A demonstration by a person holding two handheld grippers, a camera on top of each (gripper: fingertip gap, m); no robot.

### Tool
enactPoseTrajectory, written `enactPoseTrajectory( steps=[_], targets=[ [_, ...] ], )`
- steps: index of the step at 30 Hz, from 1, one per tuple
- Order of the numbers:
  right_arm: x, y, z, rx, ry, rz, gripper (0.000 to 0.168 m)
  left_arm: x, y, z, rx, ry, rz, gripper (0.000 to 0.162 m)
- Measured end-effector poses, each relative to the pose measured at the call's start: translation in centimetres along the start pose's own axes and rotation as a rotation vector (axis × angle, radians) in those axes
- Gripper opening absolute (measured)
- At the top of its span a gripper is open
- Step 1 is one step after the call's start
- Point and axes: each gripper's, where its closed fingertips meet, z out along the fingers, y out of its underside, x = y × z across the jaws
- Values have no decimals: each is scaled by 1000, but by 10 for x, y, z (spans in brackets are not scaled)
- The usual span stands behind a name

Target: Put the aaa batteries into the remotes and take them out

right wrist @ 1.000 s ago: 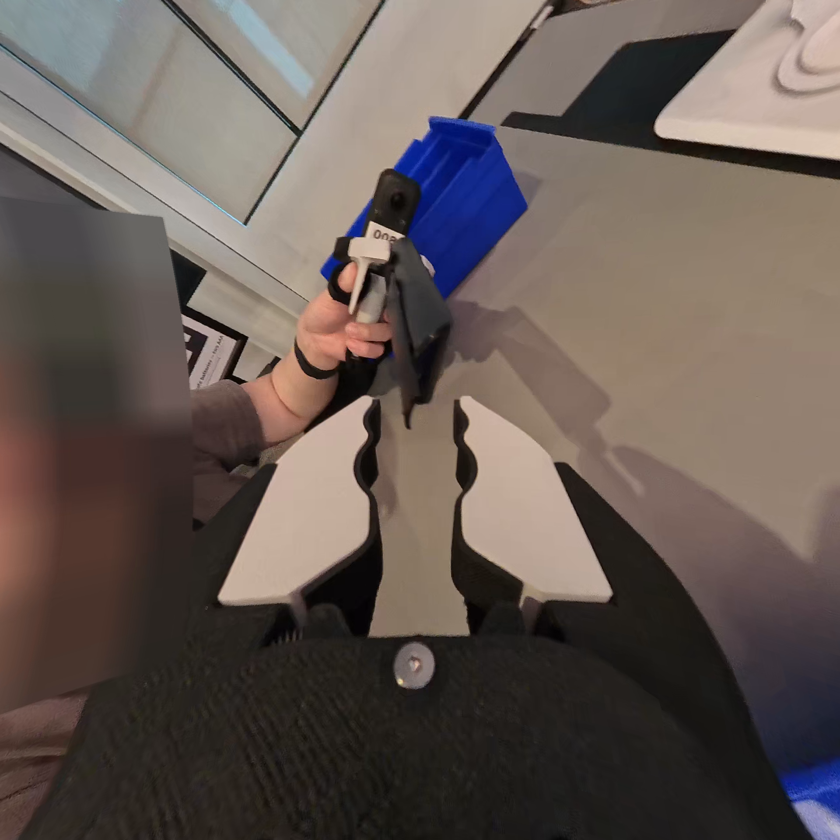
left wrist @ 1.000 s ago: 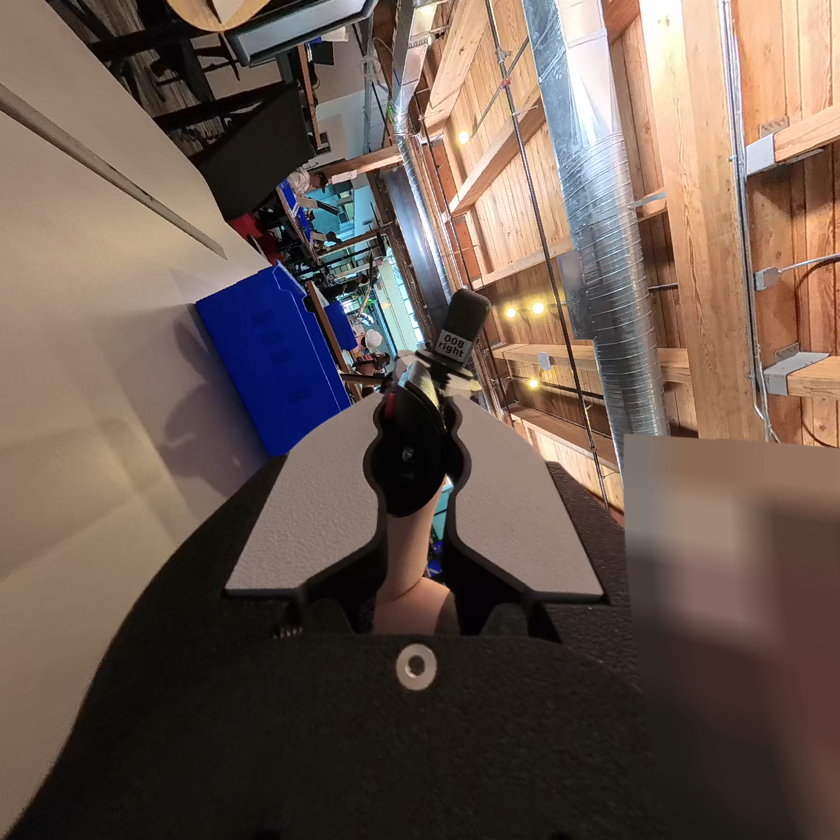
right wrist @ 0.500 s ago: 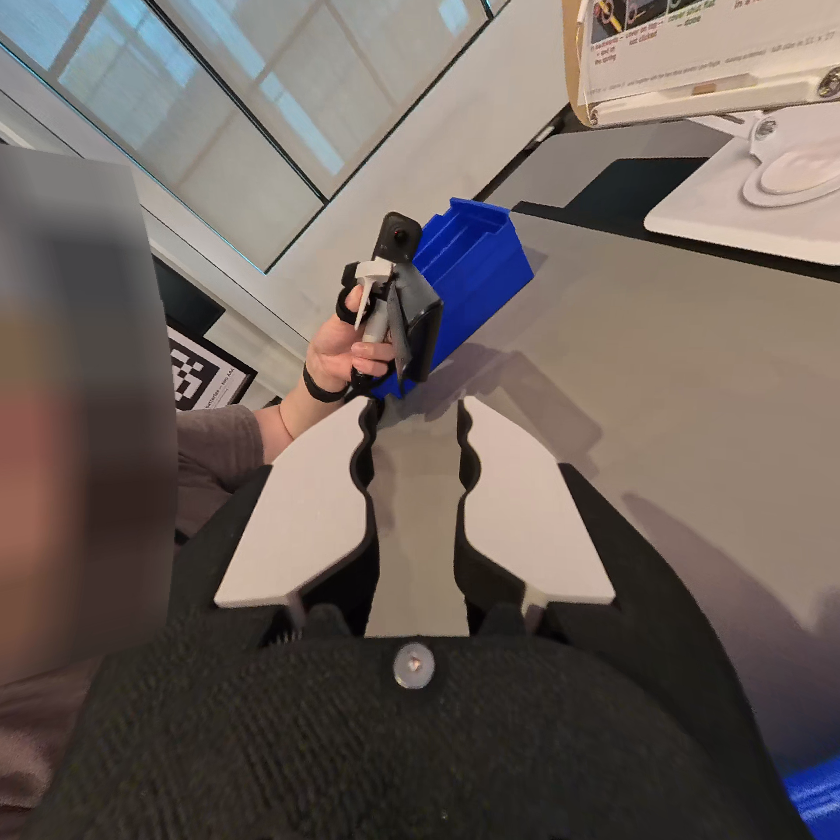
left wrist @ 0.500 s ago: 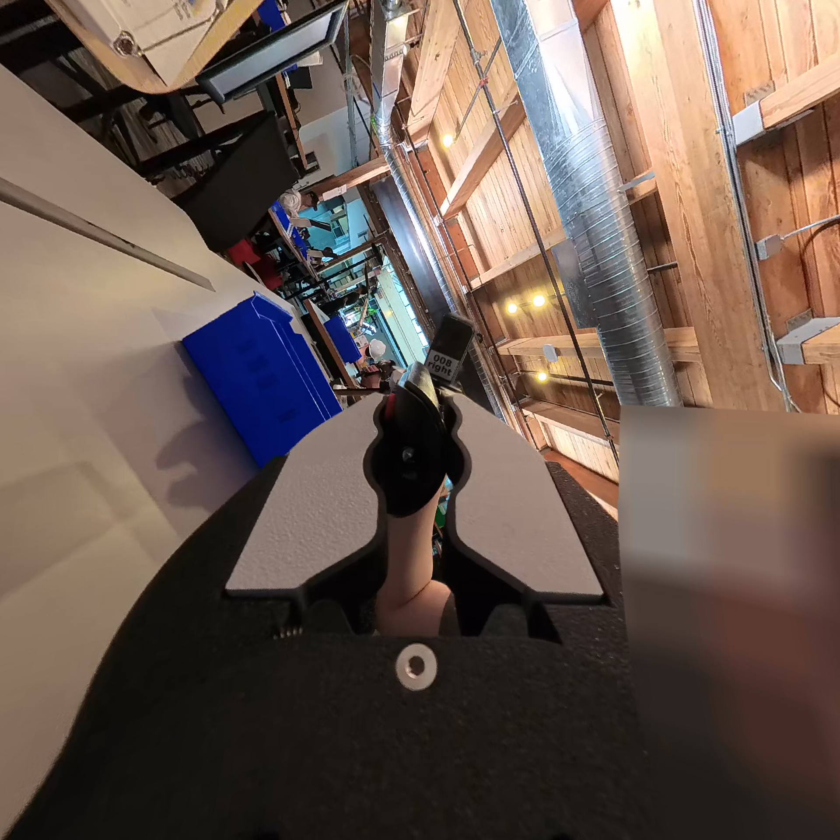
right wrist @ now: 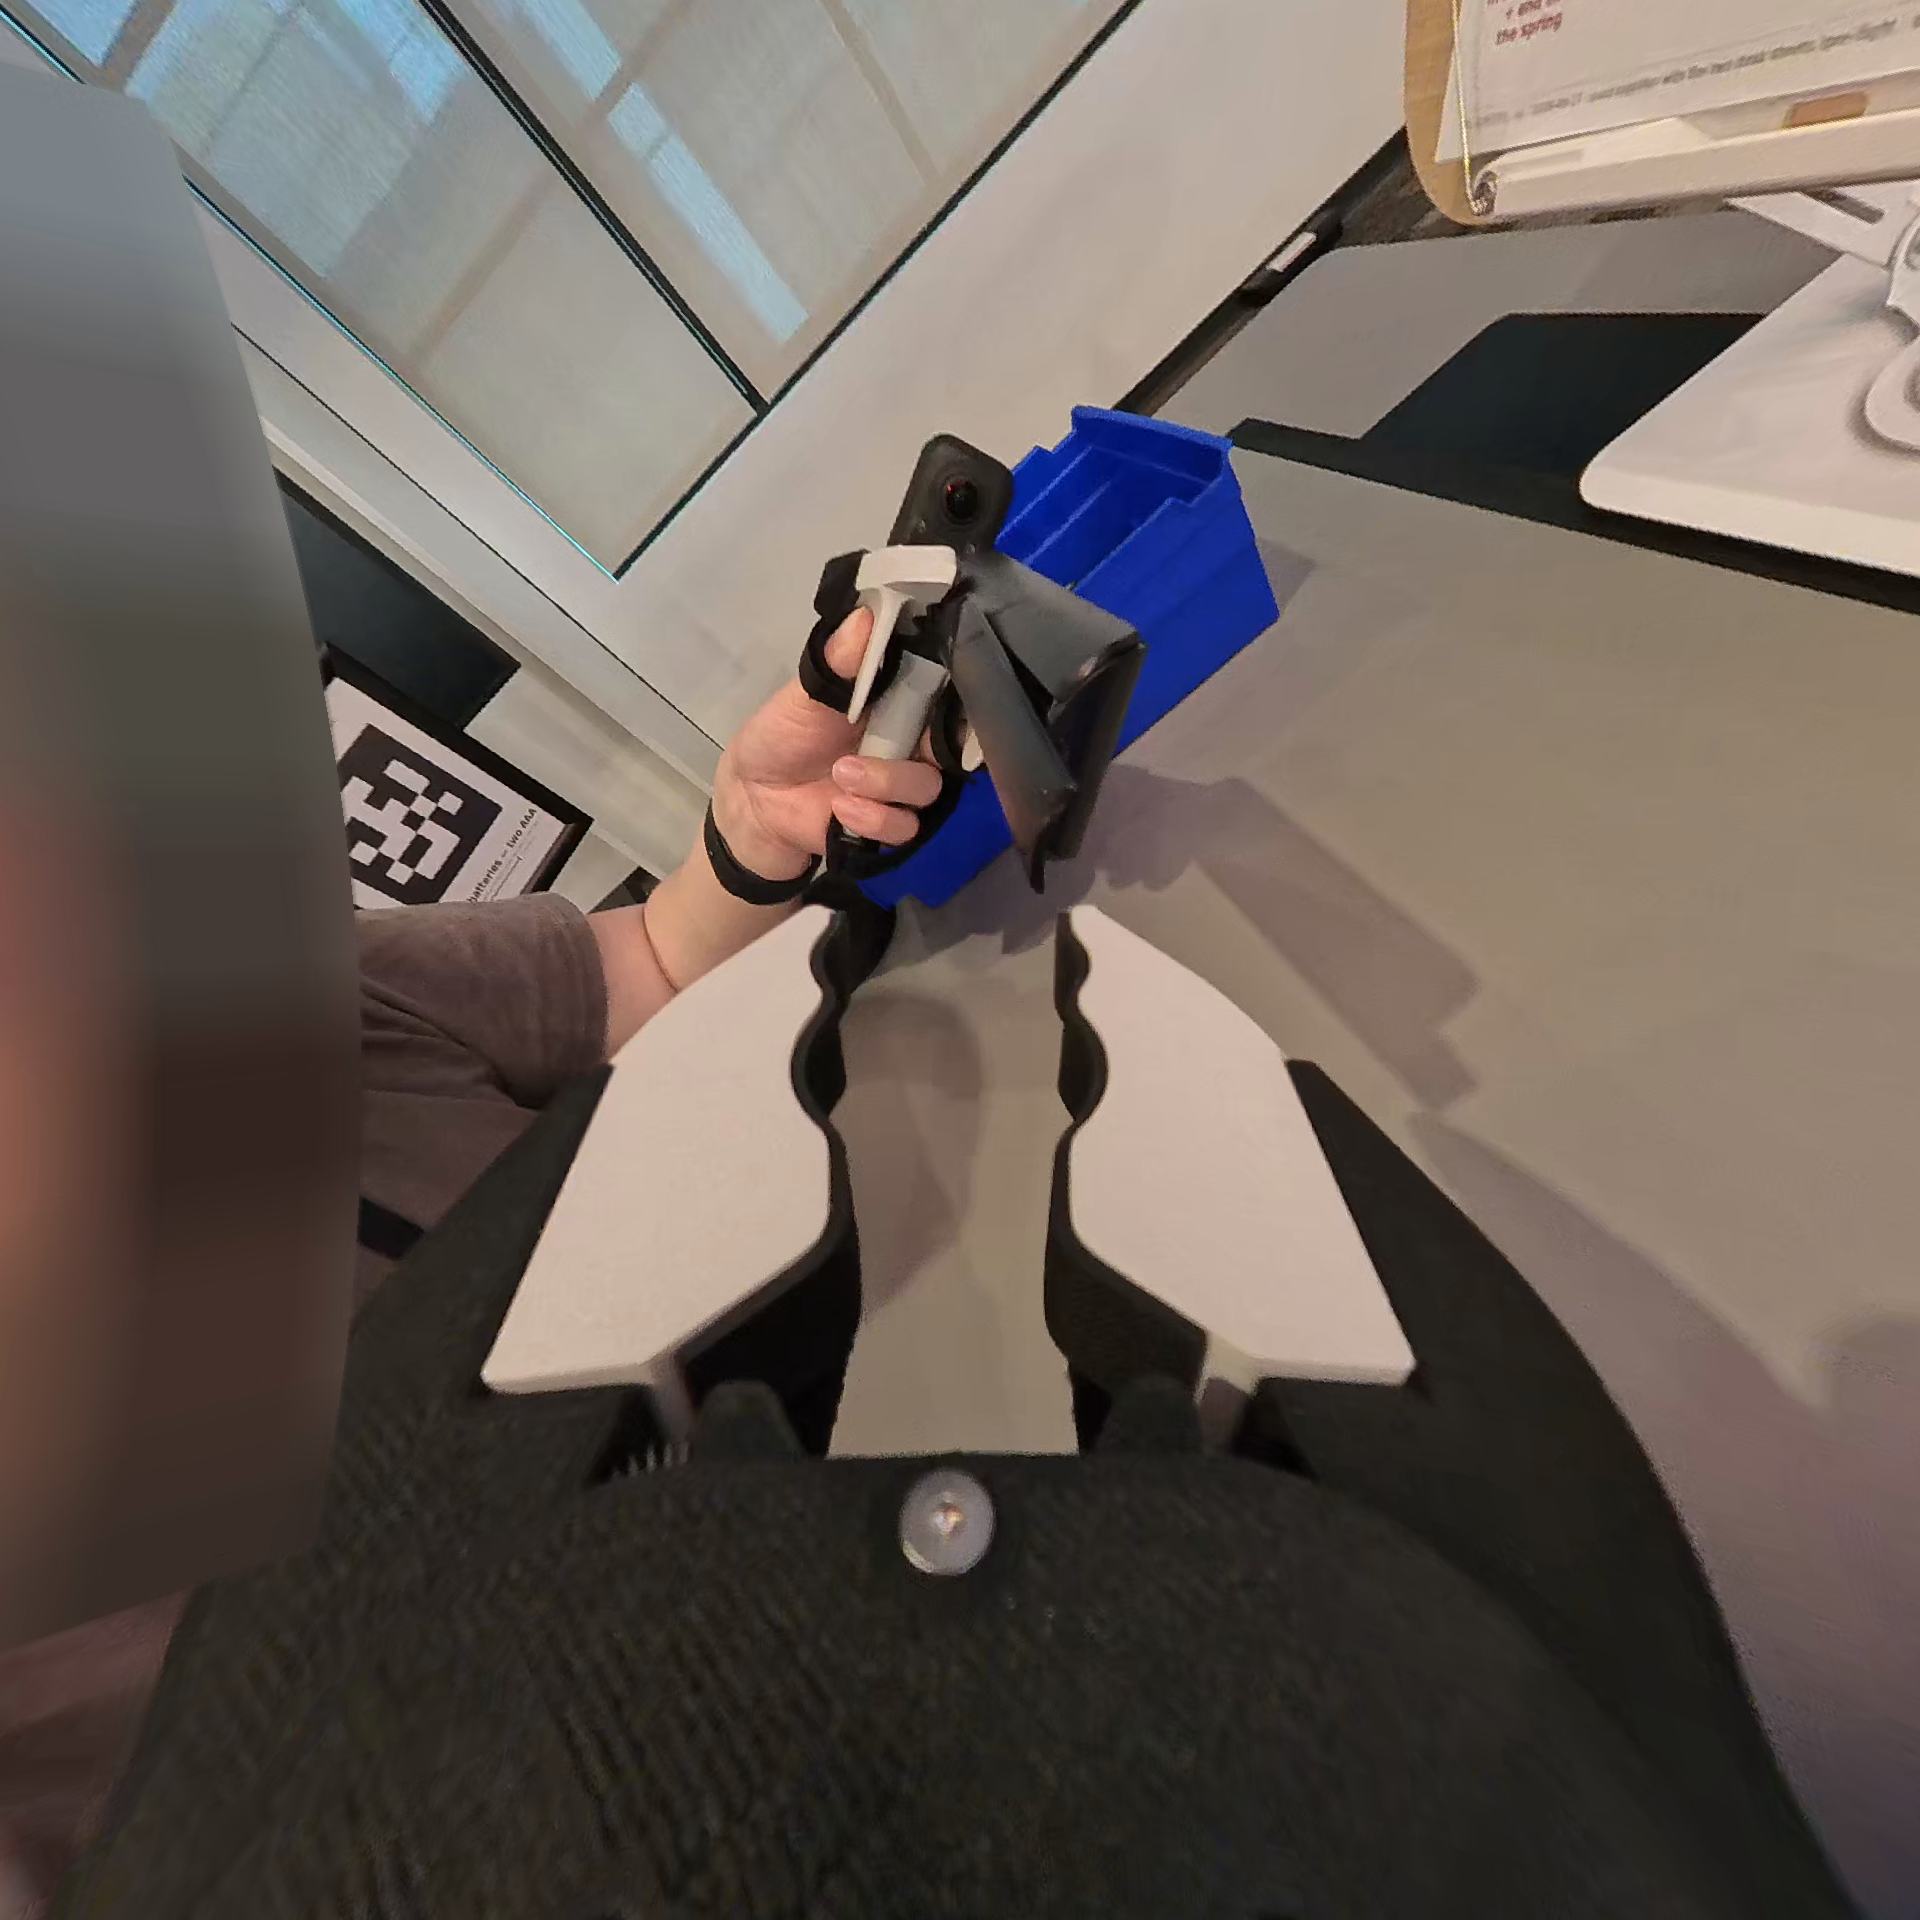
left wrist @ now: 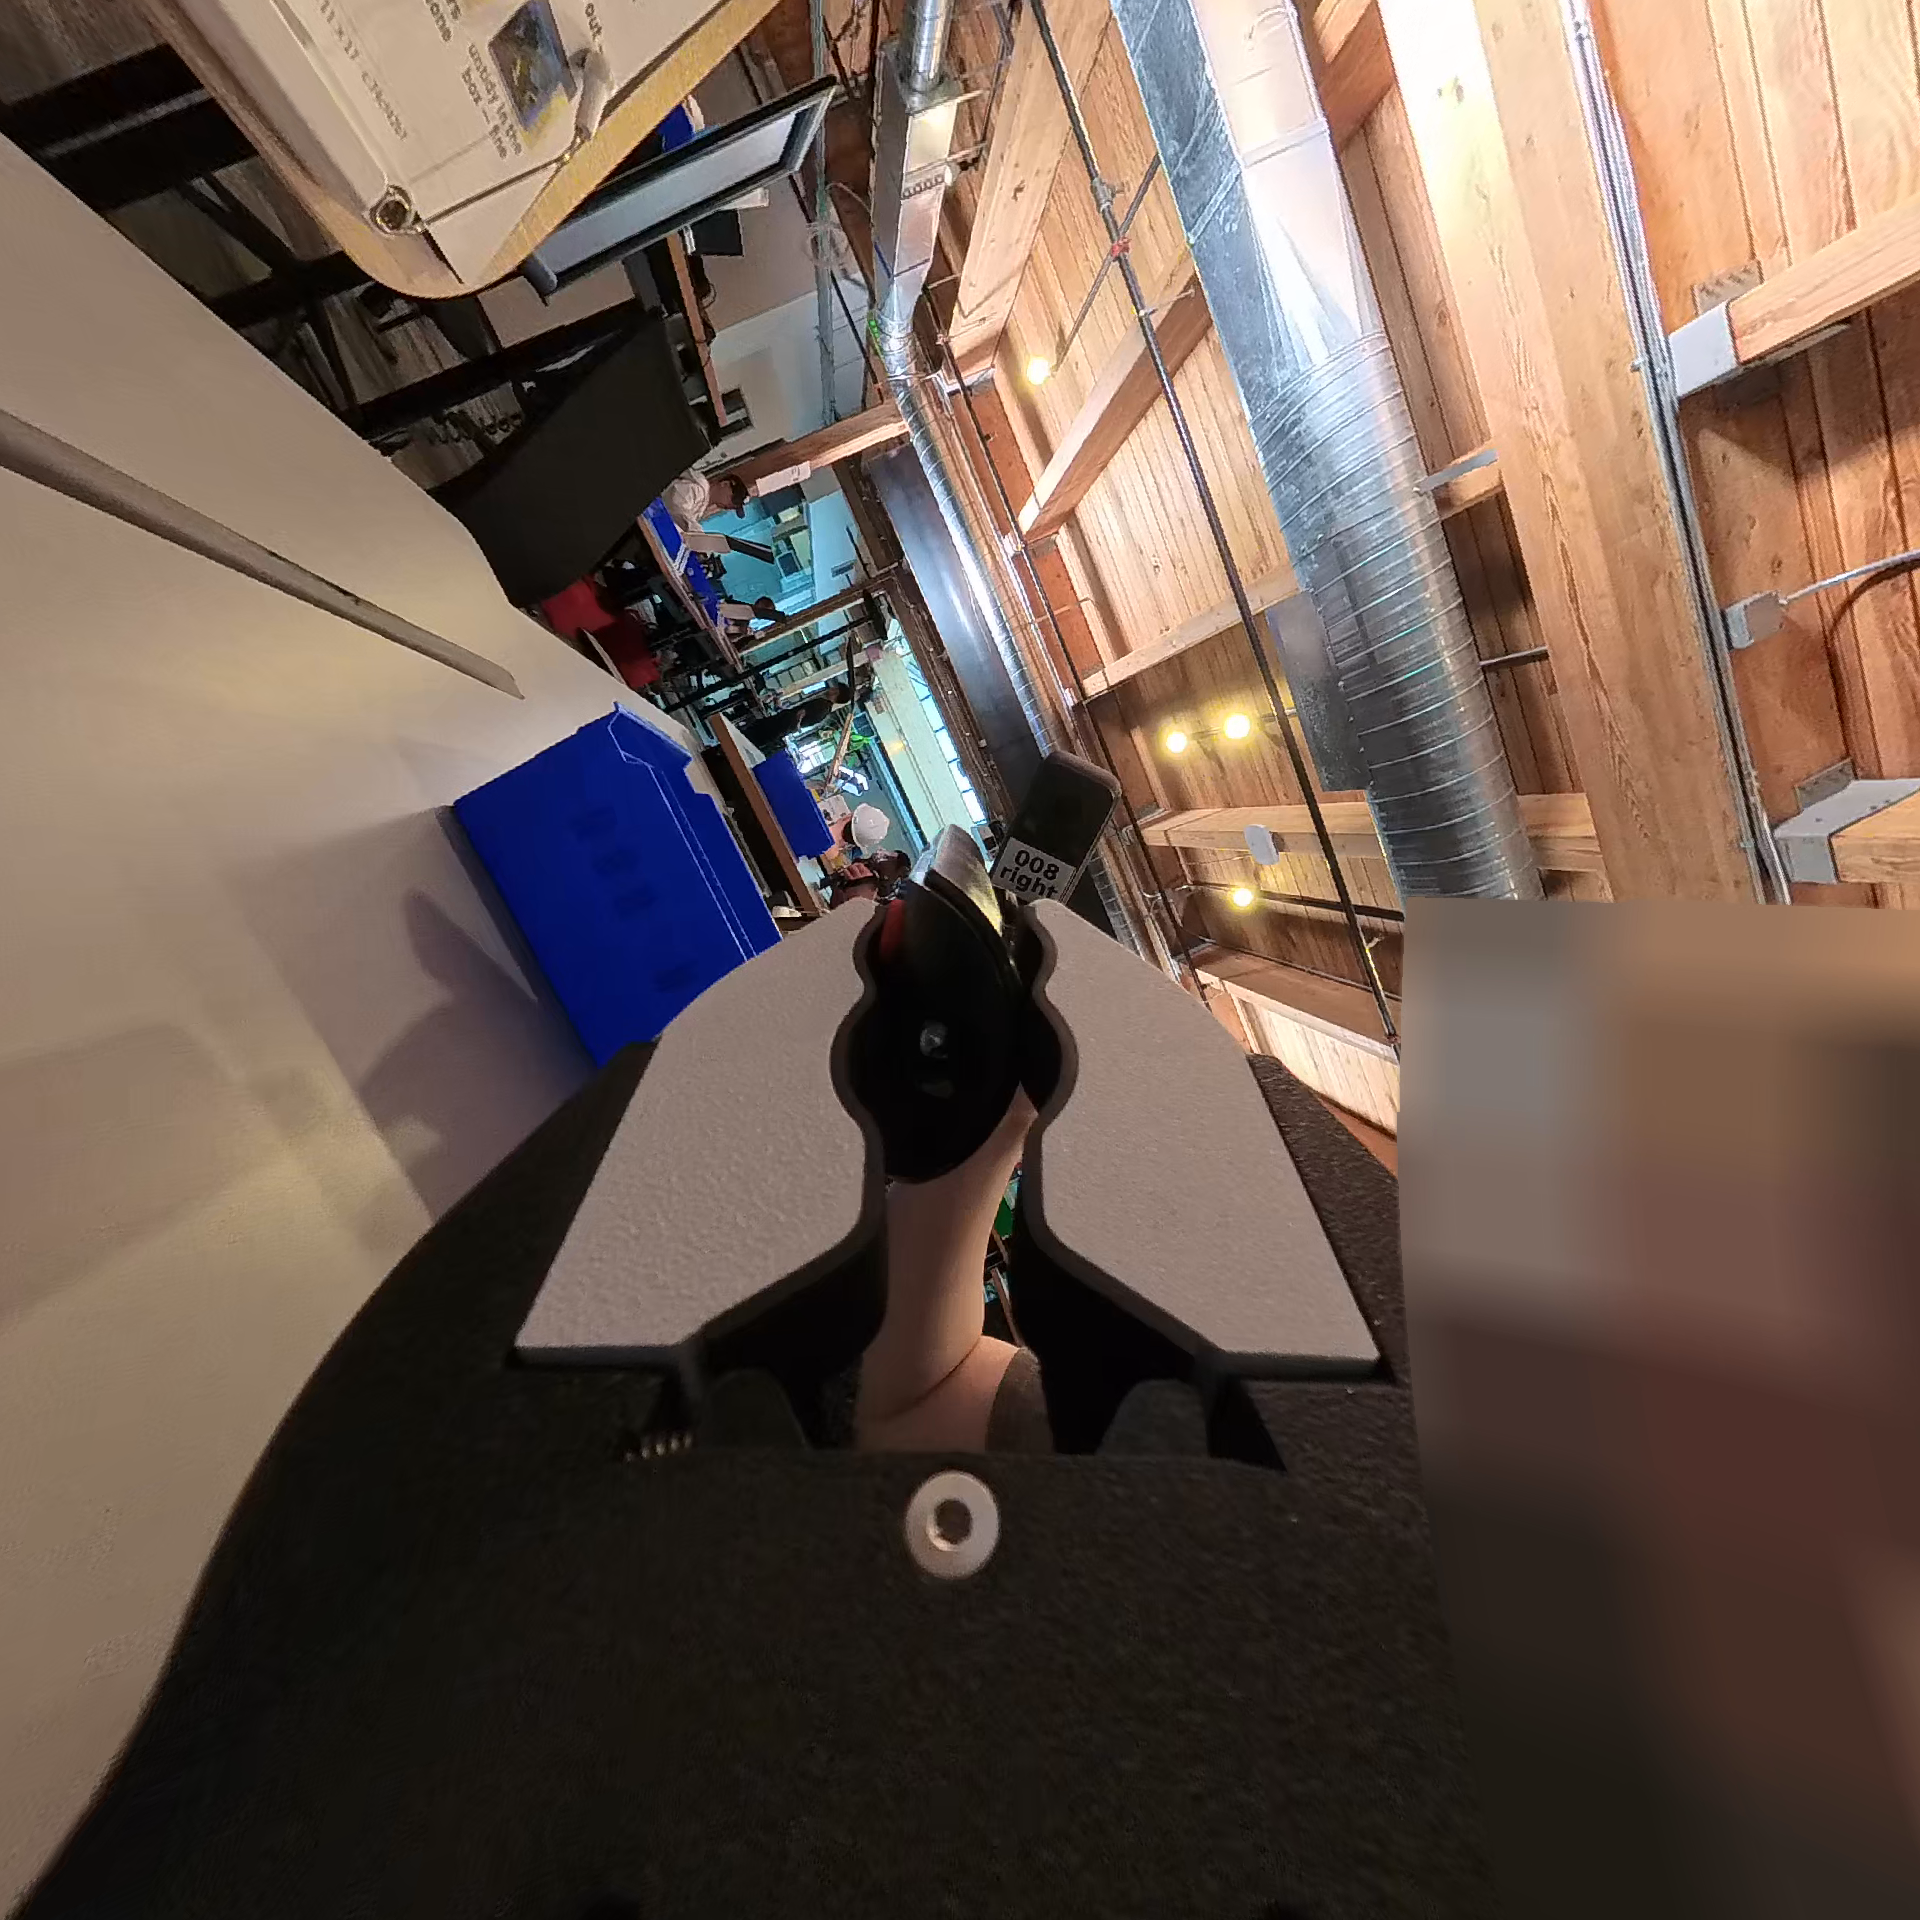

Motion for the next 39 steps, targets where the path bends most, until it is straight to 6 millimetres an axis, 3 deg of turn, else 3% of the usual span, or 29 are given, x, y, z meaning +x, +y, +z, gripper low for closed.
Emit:
enactPoseTrajectory(
  steps=[11, 15, 17, 39],
  targets=[
    [11, -10, -2, 80, 19, 34, 31, 0, 5, 3, -14, 1, 0, 22],
    [8, -13, -4, 101, -9, 40, 21, 0, 8, 4, -27, 2, 0, 22],
    [8, -12, -6, 94, -16, 37, 5, 0, 9, 4, -26, 0, 0, 22],
    [11, -2, -13, 33, -141, 199, 3, -4, 17, 9, -63, -23, 67, 22]
  ],
)
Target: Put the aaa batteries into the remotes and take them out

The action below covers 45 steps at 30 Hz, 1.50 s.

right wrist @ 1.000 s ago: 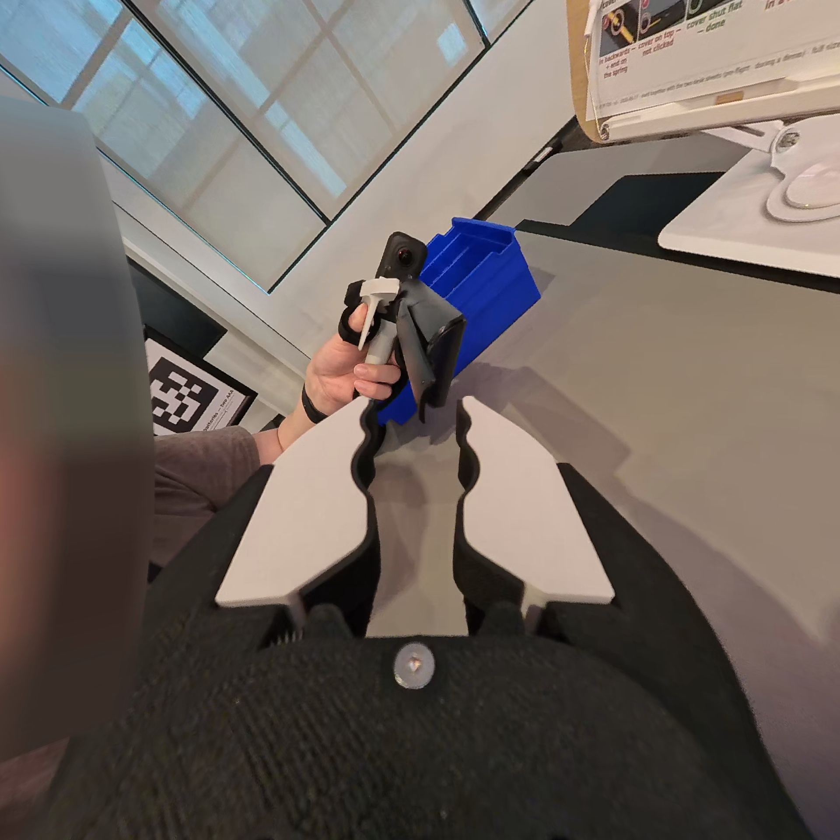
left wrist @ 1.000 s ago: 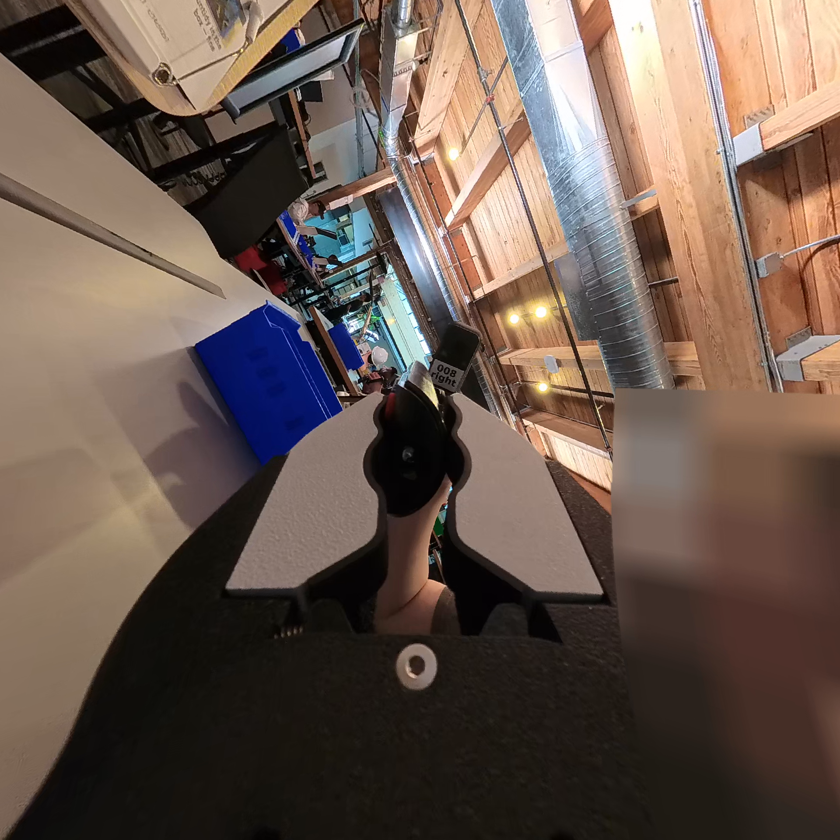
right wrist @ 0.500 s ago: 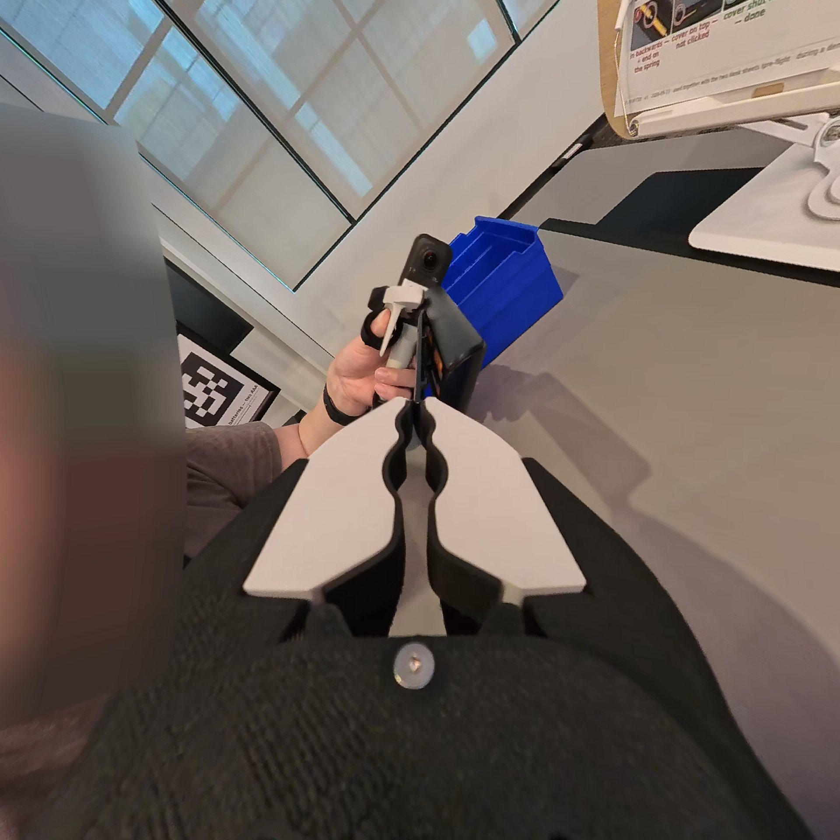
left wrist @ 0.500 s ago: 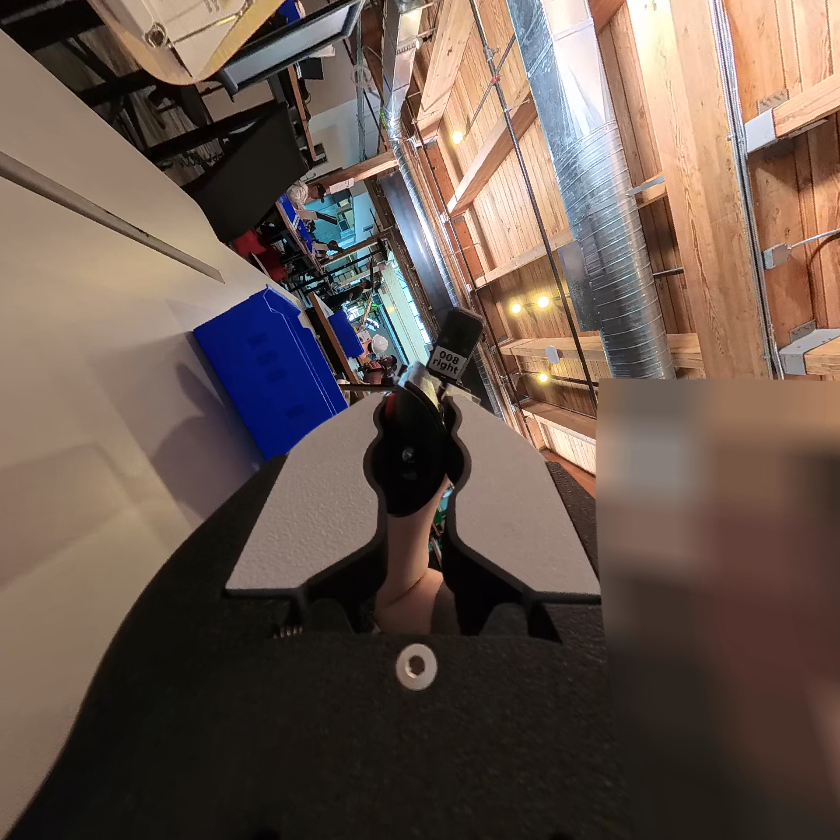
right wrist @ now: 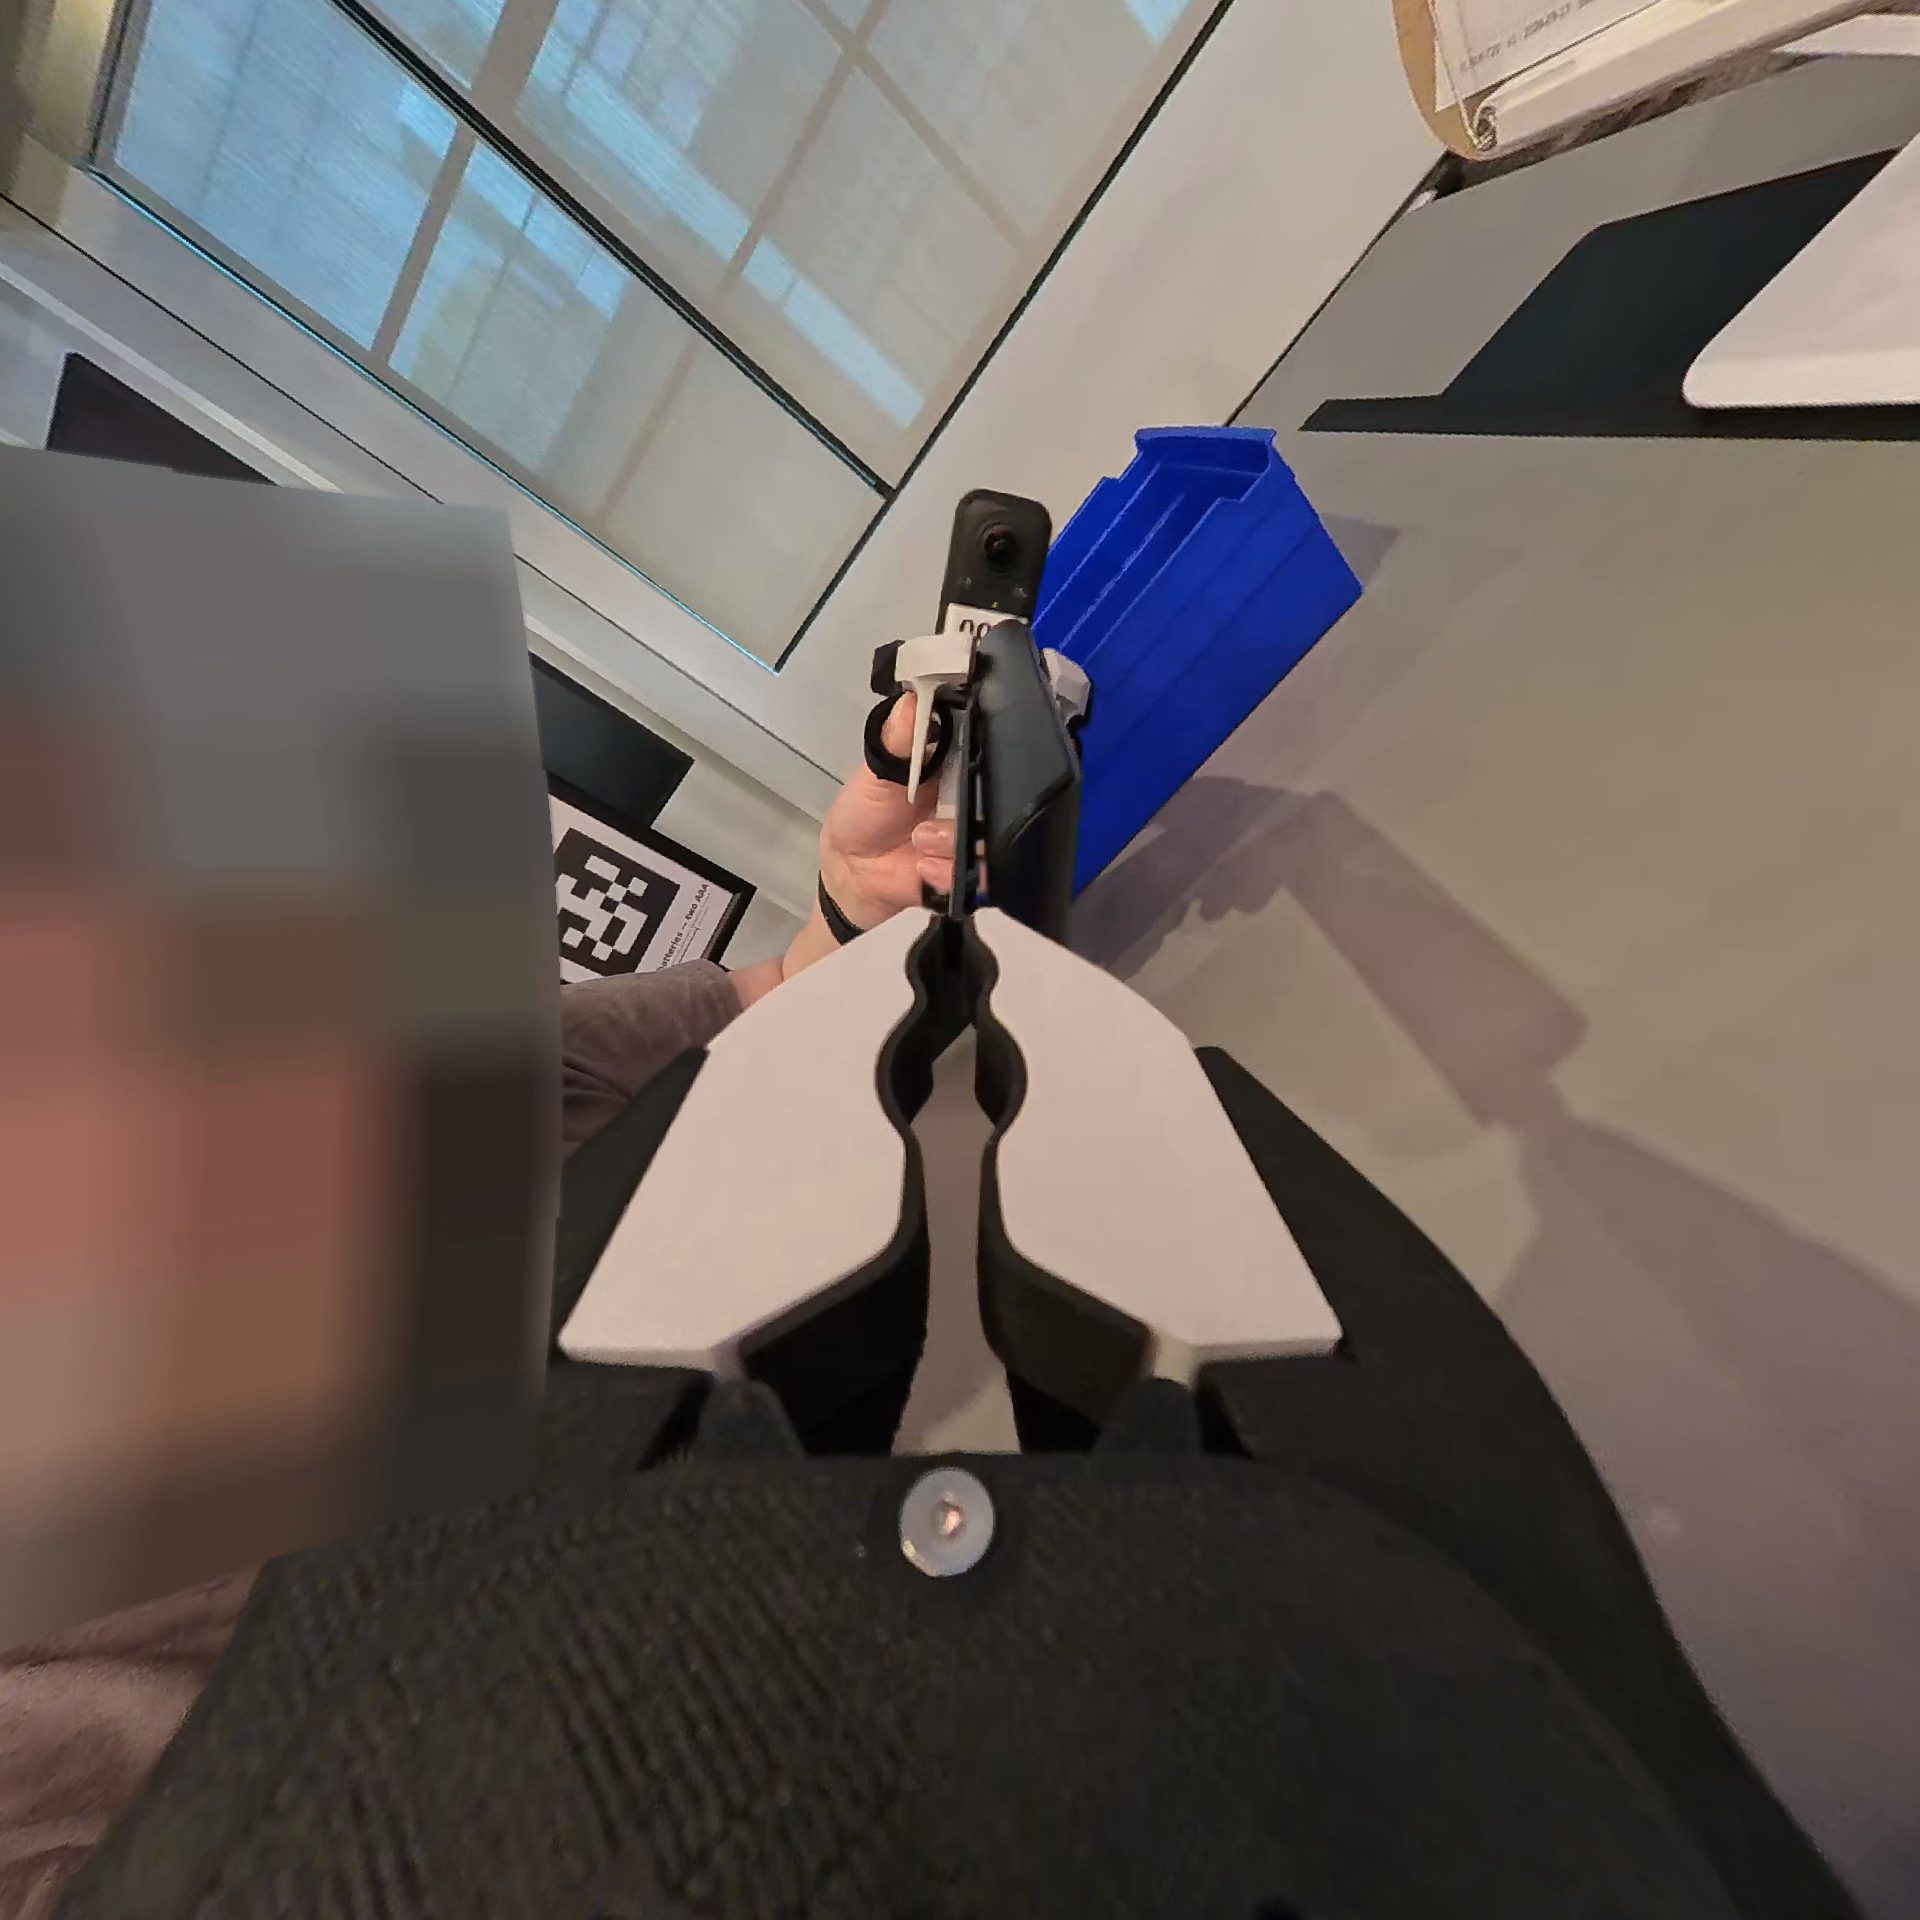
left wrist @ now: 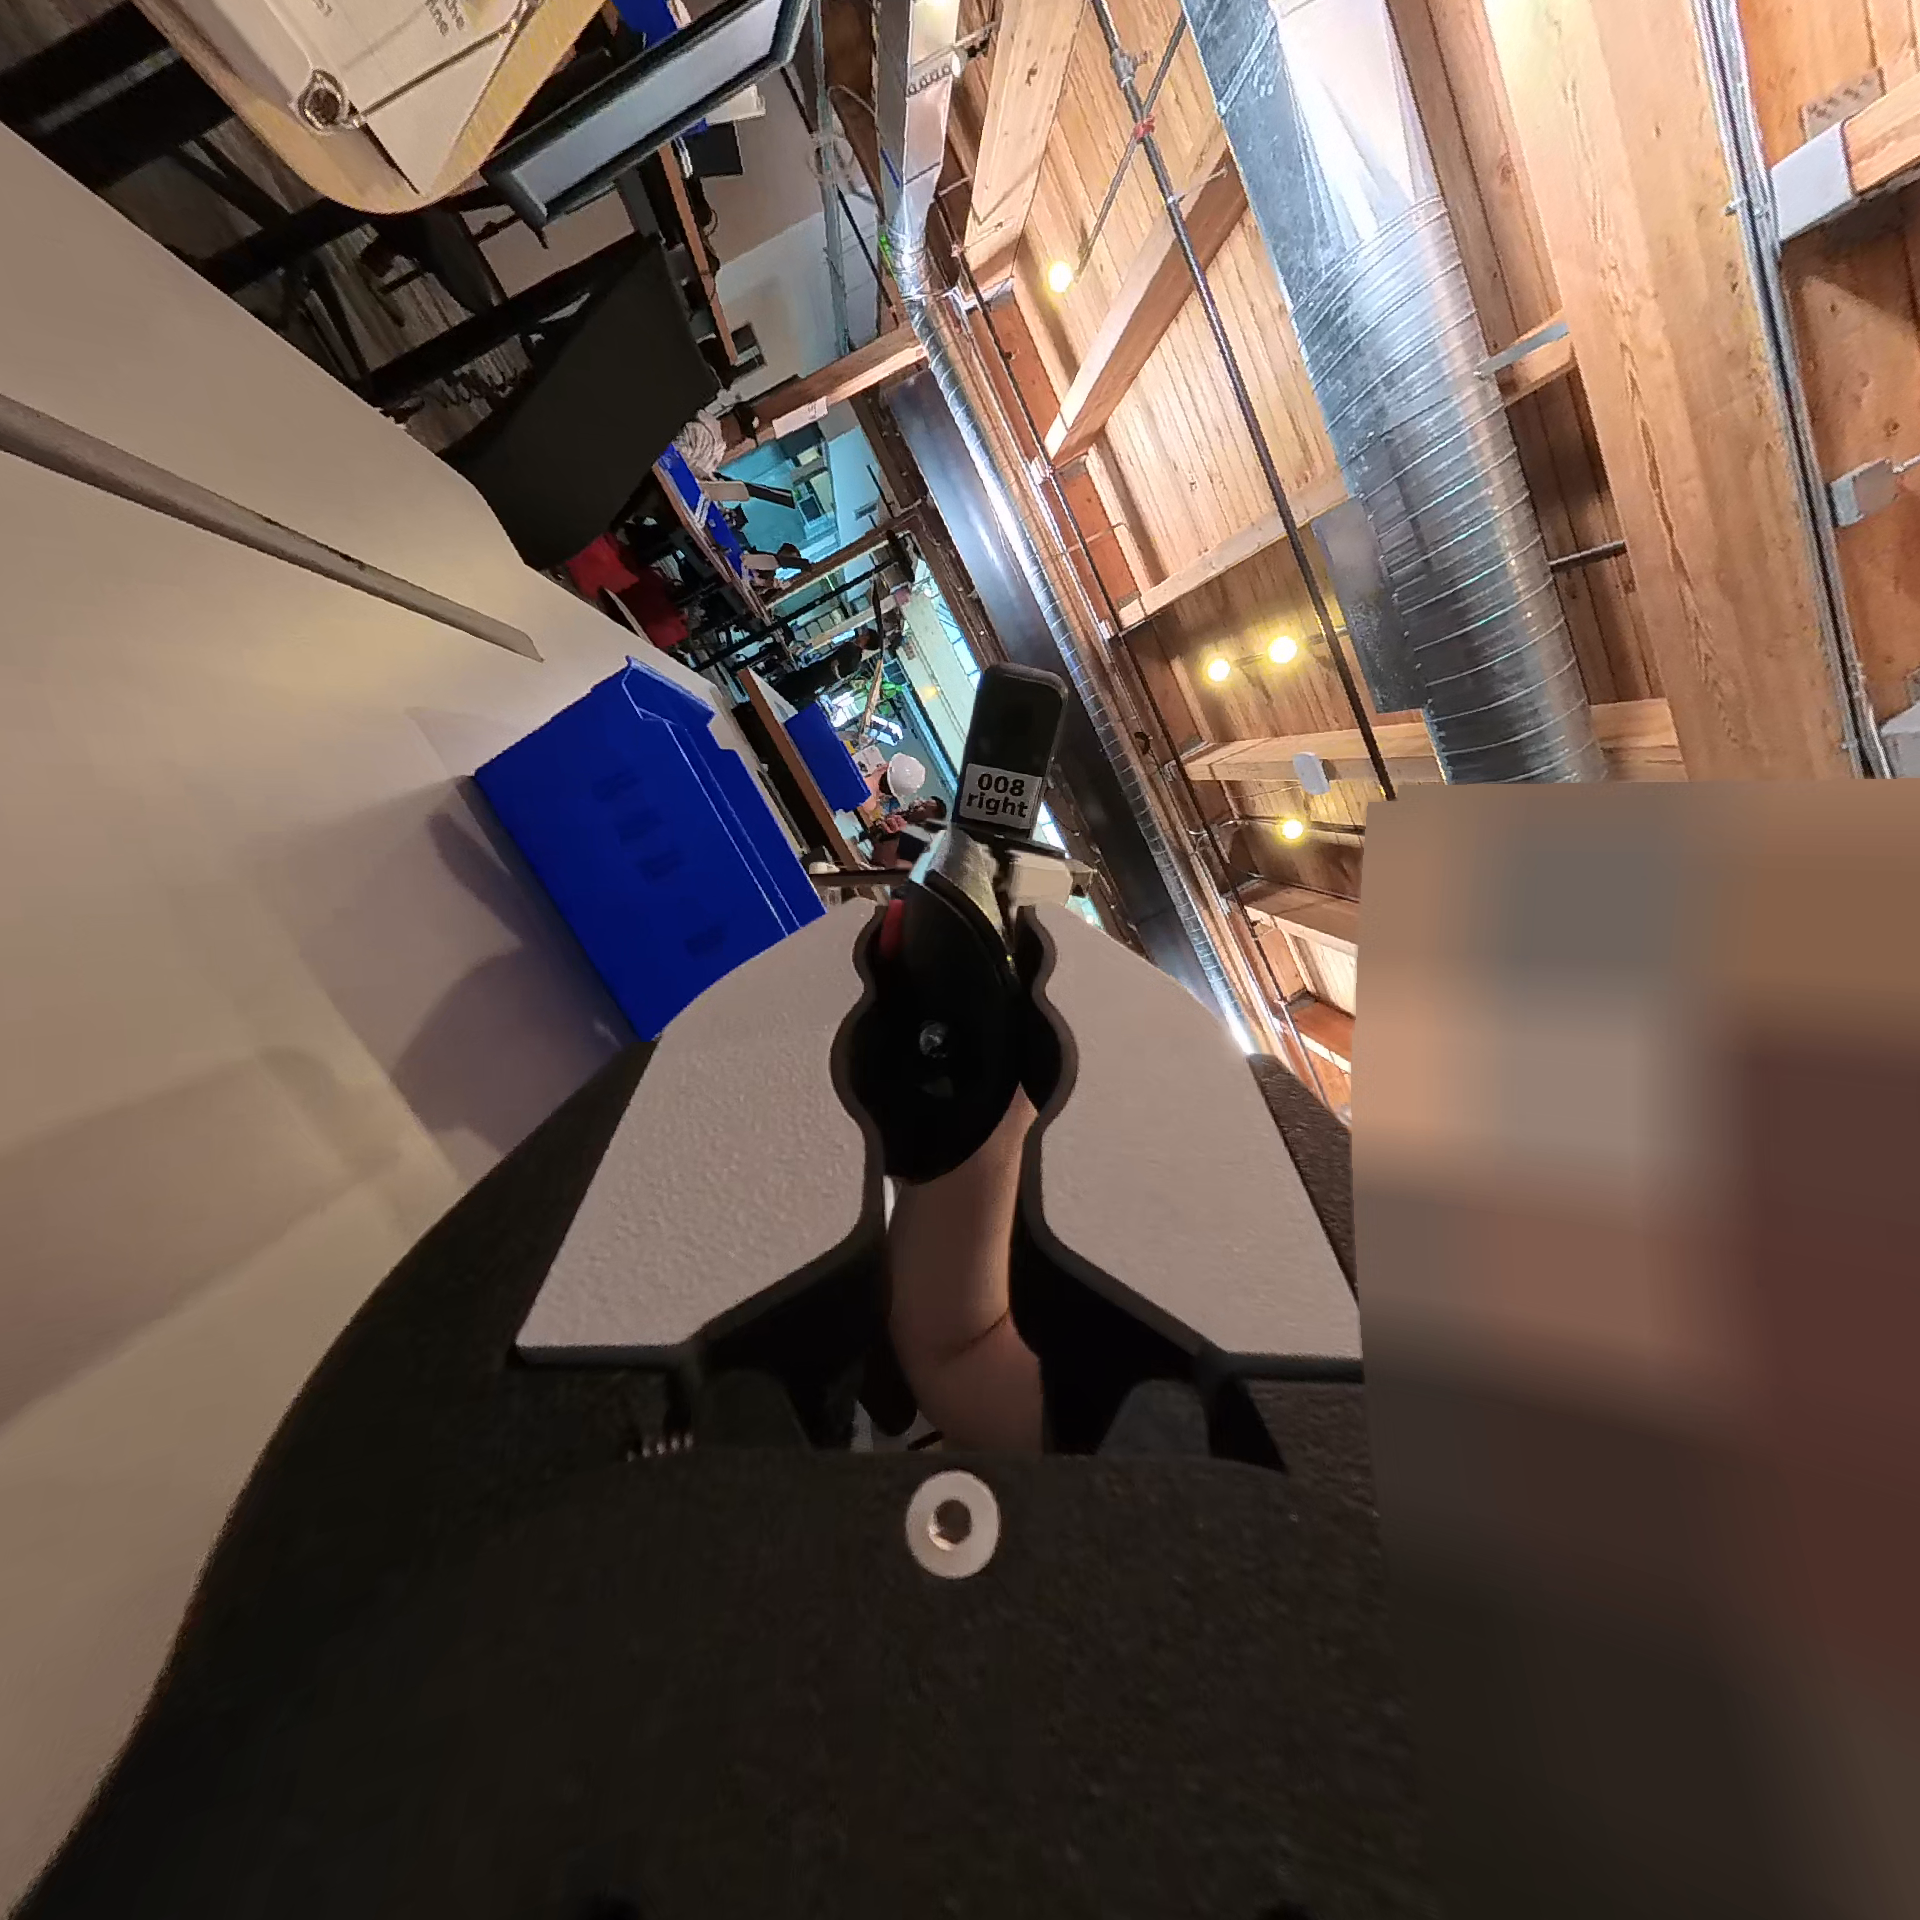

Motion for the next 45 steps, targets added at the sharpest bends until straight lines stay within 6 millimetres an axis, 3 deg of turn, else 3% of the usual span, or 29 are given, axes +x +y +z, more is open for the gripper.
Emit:
enactPoseTrajectory(
  steps=[34, 45],
  targets=[
    [10, -2, 1, 13, 67, -25, 5, 8, 0, 2, -6, -4, 126, 22],
    [2, -6, 3, 50, 81, -59, 4, 8, -2, 2, 15, 4, 106, 22]
  ],
)
